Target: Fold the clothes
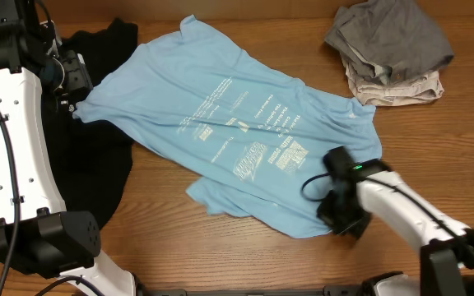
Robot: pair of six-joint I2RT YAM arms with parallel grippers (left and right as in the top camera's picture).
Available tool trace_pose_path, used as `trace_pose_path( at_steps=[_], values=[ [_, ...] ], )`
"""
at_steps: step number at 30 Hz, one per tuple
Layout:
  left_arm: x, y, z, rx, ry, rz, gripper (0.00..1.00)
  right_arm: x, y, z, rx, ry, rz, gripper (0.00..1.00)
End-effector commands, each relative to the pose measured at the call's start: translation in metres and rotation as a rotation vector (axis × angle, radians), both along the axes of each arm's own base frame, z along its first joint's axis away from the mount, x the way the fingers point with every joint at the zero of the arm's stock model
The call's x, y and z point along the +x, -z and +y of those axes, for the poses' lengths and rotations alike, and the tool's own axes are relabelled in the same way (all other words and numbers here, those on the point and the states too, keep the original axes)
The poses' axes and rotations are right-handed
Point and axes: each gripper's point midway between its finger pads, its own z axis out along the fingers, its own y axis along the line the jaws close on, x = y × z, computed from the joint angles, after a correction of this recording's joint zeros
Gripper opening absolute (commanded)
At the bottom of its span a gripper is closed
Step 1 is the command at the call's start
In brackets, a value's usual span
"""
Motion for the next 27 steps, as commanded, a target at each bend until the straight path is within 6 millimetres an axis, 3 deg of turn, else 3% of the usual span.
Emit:
trace_pose_path(
  at_steps=[1, 8, 14, 19, 22, 24, 27],
  values=[
    [0.002, 0.004, -0.002, -0.017, -0.007, 0.004, 0.63, 0.033, -0.02, -0.026, 0.048, -0.038, -0.1, 0.04],
    [0.003, 0.004, -0.008, -0.018, 0.007, 0.005, 0.63, 0.069, -0.044, -0.091, 0.049, 0.037, -0.227, 0.04],
    [0.003, 0.004, -0.014, -0.018, 0.023, 0.011, 0.63, 0.075, -0.055, -0.151, 0.027, 0.137, -0.296, 0.04],
    [0.004, 0.005, -0.019, -0.017, 0.041, 0.013, 0.63, 0.075, -0.062, -0.174, 0.035, 0.219, -0.339, 0.04],
    [0.004, 0.005, -0.023, -0.014, 0.057, 0.013, 0.63, 0.075, -0.071, -0.178, 0.045, 0.244, -0.345, 0.21],
    [0.005, 0.005, -0.026, -0.009, 0.078, 0.015, 0.63, 0.078, -0.081, -0.179, 0.046, 0.25, -0.351, 0.22],
    [0.006, 0.005, -0.033, 0.005, 0.13, 0.019, 0.63, 0.09, -0.111, -0.177, 0.08, 0.248, -0.393, 0.3]
  ],
)
